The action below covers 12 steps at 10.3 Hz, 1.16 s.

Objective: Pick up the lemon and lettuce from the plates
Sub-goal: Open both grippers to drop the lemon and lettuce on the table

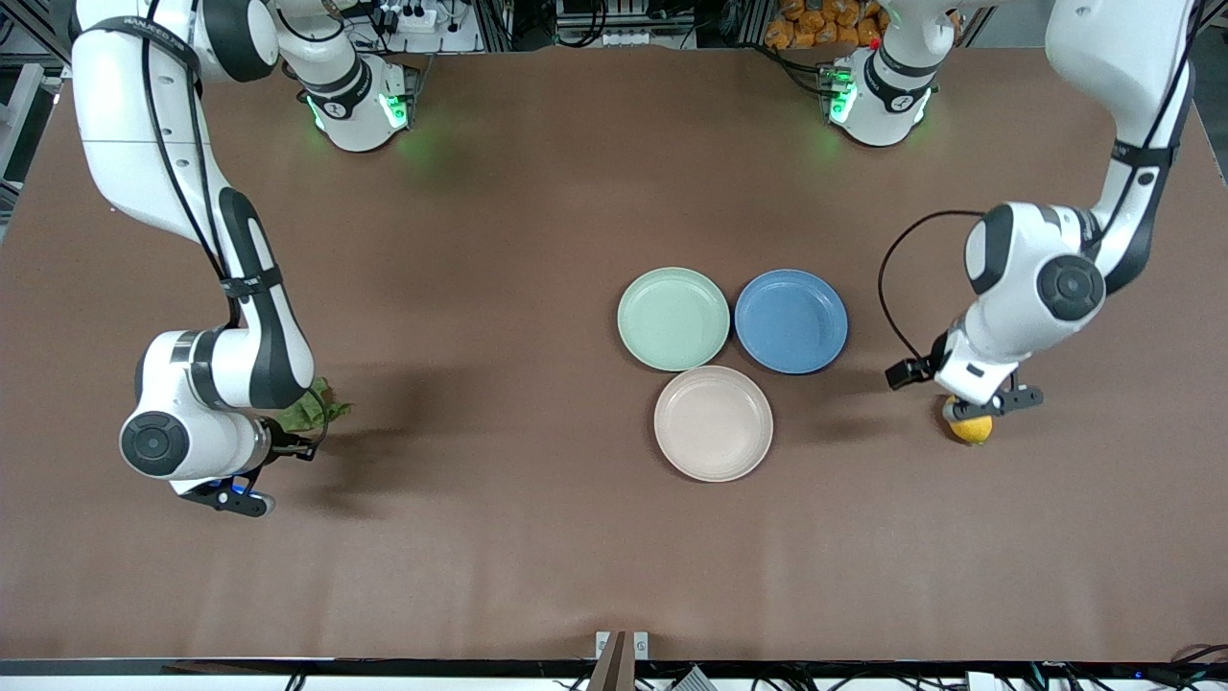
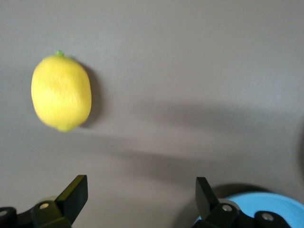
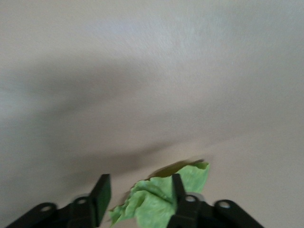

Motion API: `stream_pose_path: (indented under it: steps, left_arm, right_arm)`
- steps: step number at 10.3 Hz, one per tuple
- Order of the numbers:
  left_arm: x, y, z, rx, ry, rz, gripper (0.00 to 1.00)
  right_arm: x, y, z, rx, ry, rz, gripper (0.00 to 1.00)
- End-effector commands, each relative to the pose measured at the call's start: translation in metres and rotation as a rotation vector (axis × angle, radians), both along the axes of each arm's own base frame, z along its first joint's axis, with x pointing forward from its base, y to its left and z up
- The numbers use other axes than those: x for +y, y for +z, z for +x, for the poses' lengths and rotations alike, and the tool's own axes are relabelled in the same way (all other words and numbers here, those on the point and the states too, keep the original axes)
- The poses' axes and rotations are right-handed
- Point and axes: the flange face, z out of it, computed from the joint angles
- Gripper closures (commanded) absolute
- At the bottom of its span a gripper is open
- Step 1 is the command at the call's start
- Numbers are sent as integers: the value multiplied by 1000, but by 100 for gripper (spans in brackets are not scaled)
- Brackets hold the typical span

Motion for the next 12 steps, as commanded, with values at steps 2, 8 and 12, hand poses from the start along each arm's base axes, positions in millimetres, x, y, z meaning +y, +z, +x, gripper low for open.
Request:
stream_pose_path:
  steps: [2,8,12]
  left_arm:
    - [-1,29,-51,-38,-4,25,0]
    - [-11,122,-40,-114,-31,45,0]
    - [-24,230,-18,-71,-59,37,0]
  right_arm:
    - [11,119,-1,-21,6,21,0]
    - [42,318,-58,-190,63,78,0]
    - [29,392,-96,-251,84,83,0]
